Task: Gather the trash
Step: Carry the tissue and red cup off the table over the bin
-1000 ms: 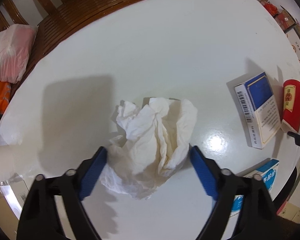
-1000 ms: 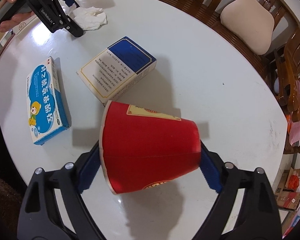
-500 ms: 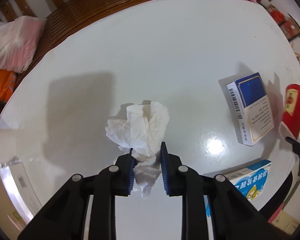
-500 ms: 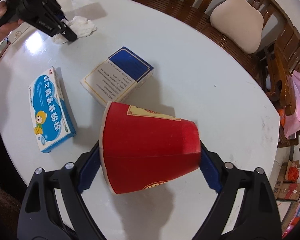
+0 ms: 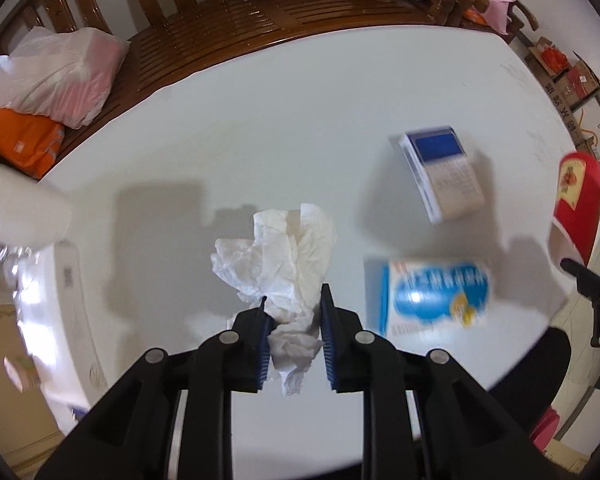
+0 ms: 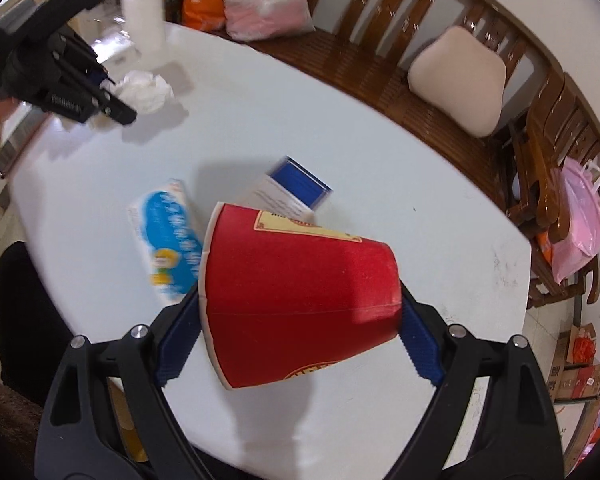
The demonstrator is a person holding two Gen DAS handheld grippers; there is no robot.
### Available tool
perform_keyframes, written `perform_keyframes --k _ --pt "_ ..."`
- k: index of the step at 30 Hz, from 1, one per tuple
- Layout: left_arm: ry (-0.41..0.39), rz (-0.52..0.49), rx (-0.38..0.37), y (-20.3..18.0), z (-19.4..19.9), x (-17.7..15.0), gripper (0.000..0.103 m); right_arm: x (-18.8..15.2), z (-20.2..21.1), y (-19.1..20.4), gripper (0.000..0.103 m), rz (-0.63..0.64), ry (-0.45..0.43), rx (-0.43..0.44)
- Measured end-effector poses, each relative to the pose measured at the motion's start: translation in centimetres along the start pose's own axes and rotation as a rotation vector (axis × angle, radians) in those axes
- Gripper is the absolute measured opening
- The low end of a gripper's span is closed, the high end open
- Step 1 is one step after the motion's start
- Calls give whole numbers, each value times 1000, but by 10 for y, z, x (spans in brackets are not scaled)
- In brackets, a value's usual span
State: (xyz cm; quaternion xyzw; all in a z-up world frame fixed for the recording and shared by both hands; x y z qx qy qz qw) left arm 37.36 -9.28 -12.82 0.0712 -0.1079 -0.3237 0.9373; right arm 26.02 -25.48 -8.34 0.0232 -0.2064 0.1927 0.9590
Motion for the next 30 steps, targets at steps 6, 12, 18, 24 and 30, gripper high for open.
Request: perform_keyframes --k 6,12,18,24,30 --pt "-35 17 6 -10 30 -56 21 -16 28 48 86 50 -21 20" --pt "-64 -2 18 -28 42 -105 21 -39 41 92 86 87 -31 32" --pt "-96 -41 10 -54 47 -144 21 -67 45 128 86 101 -28 43" --pt "-113 -65 22 -75 41 -172 21 -89 42 152 86 90 -23 68" --pt "-113 -88 7 -96 28 -195 21 -108 28 166 86 93 -8 65"
Point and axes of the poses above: each gripper's, at about its wrist camera, not at the fingertips, and z roughly against the way its jaws point, y to its left, x to its top, the point moved 7 cm from there along -z, roughly the way its jaws point, and after that the axes turned 10 degrees about x, right-handed, at the moved point
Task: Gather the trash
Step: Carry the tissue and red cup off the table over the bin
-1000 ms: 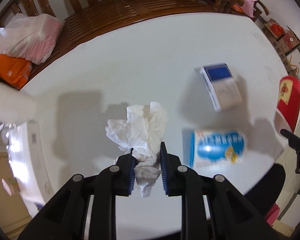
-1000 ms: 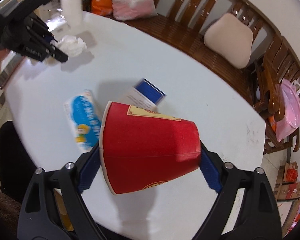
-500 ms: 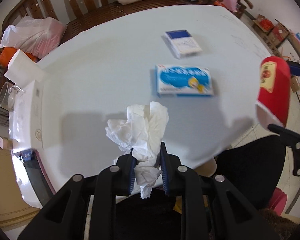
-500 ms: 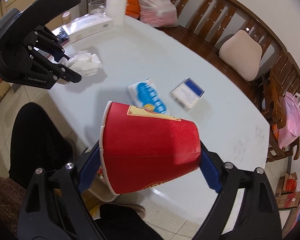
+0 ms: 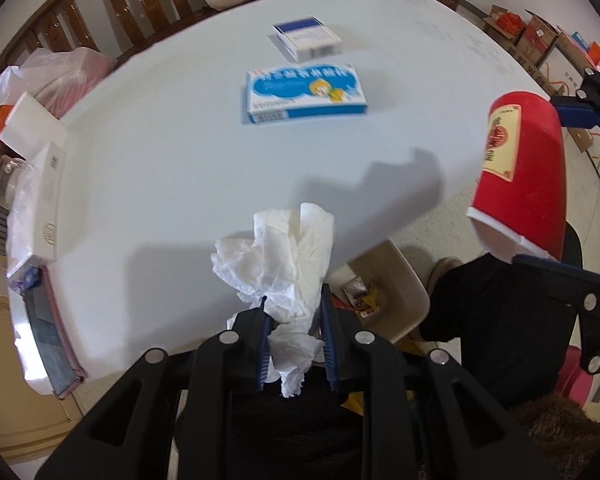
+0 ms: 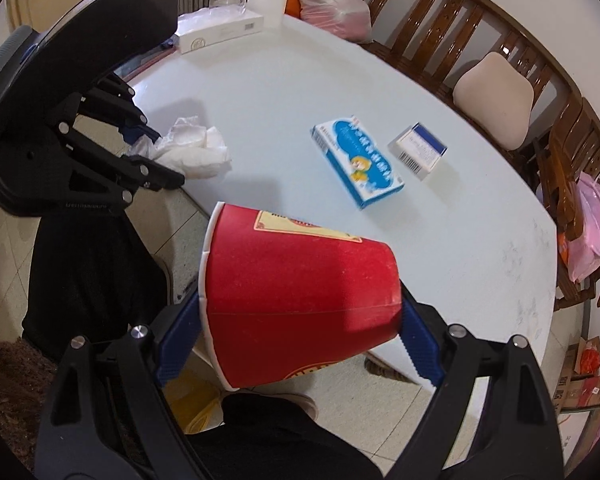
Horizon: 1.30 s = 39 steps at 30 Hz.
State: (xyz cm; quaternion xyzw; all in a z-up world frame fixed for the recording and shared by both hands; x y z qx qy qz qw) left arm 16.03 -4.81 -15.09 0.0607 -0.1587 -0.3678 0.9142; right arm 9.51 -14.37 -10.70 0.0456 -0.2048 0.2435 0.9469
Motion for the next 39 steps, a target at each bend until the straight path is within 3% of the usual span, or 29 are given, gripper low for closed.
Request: perform_keyframes --k 16,25,39 --pt "9 12 -101 -47 -34 -43 22 -44 -43 24 86 -21 36 20" --pt "49 -1 -124 -75 -78 -71 22 -74 -81 37 86 -47 77 47" --pt "133 -30 -125 -103 -162 -87 22 -110 -161 44 85 -89 155 94"
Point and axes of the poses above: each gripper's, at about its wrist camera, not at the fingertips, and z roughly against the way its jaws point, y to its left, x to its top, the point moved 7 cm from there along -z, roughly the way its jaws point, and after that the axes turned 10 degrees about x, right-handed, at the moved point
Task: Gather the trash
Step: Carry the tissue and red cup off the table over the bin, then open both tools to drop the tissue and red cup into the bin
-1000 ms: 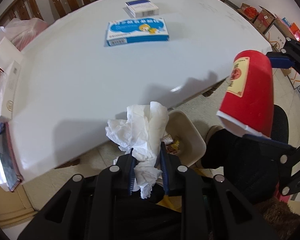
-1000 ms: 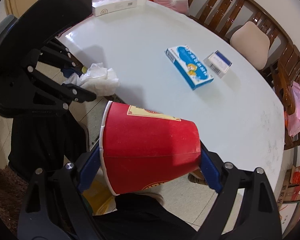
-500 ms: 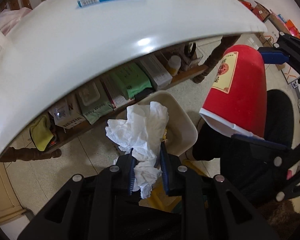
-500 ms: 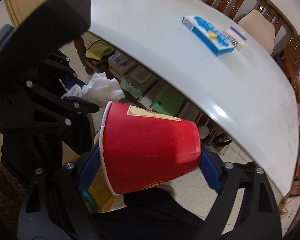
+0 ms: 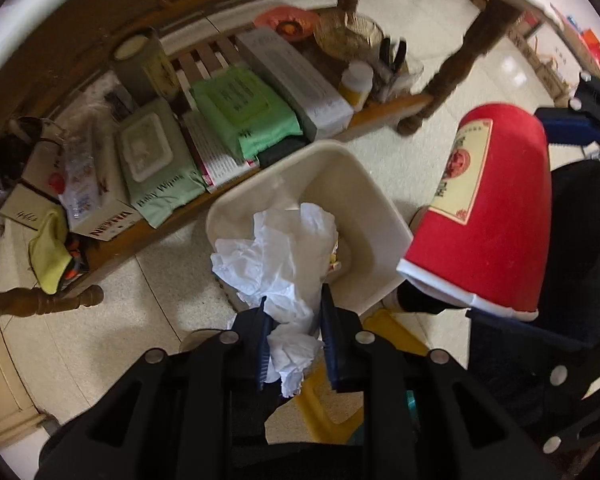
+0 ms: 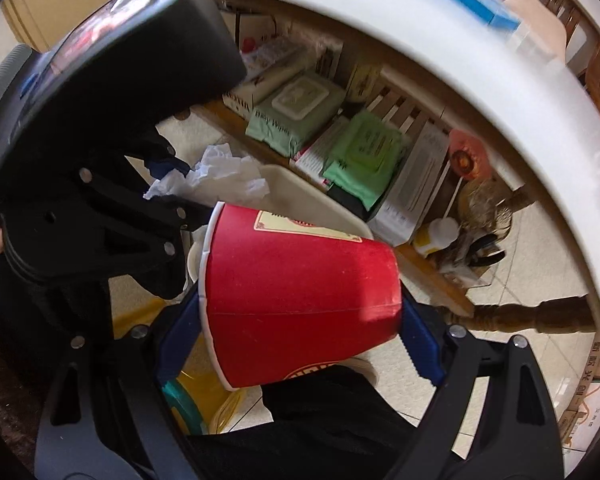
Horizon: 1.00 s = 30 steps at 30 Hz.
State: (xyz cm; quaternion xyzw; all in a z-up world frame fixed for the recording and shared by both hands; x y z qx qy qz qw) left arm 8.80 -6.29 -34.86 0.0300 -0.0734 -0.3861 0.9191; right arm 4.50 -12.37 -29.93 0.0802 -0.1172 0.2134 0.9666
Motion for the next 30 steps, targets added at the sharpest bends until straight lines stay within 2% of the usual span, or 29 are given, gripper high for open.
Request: perform_keyframes --k 2,13,20,24,30 --pt "27 -20 16 -4 -18 -1 22 -3 -16 -5 85 -16 17 11" --pt "158 -36 -23 -13 -104 6 22 -14 -88 -35 85 -37 101 18" --pt "230 -40 -31 -12 -142 9 22 -16 -126 -42 85 -40 146 40" --pt "281 -45 -60 -17 -163 4 22 -19 -147 -47 85 -49 181 57" --pt "354 -35 -51 -15 -193 -4 22 -24 -172 -48 85 -37 233 70"
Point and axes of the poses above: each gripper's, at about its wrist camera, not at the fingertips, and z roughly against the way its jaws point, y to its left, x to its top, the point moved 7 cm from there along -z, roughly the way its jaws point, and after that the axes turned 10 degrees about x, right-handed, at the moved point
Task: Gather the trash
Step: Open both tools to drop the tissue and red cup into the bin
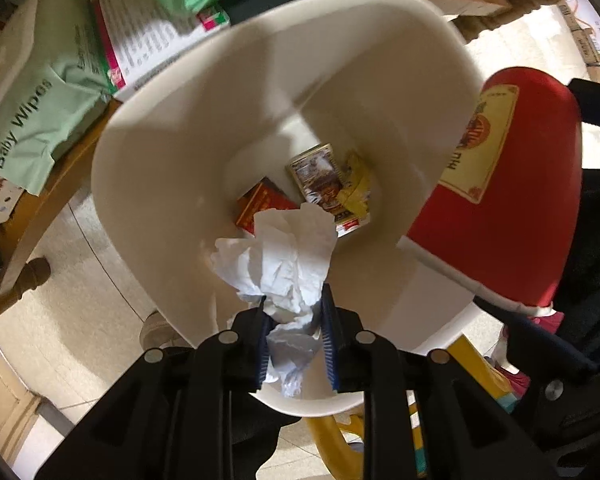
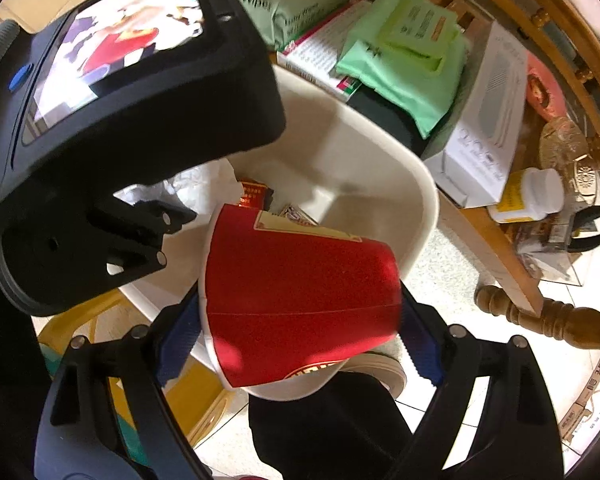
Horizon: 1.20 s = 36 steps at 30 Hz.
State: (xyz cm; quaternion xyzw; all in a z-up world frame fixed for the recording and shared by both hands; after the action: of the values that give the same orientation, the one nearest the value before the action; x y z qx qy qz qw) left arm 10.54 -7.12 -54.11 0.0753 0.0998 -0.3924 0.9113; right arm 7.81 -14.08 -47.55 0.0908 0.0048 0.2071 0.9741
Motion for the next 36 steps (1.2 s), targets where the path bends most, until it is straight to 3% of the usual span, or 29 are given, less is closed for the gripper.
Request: perform_keyframes --k 18,21,23,24,28,36 --pt "71 32 -9 6 -23 13 25 -1 -14 -3 86 -11 31 55" --pt "84 37 -16 7 -22 13 41 -1 -15 -7 86 -19 27 63" --pt "83 42 -32 7 -21 14 59 -2 -18 -9 87 -29 28 71" --pt "79 42 -30 7 -20 14 62 -1 -19 -12 87 -37 33 67" --pt "71 46 -27 8 -16 16 68 -1 -21 -15 93 -36 38 51" --pt "68 57 -23 13 -14 17 69 2 -19 -17 93 -37 38 56"
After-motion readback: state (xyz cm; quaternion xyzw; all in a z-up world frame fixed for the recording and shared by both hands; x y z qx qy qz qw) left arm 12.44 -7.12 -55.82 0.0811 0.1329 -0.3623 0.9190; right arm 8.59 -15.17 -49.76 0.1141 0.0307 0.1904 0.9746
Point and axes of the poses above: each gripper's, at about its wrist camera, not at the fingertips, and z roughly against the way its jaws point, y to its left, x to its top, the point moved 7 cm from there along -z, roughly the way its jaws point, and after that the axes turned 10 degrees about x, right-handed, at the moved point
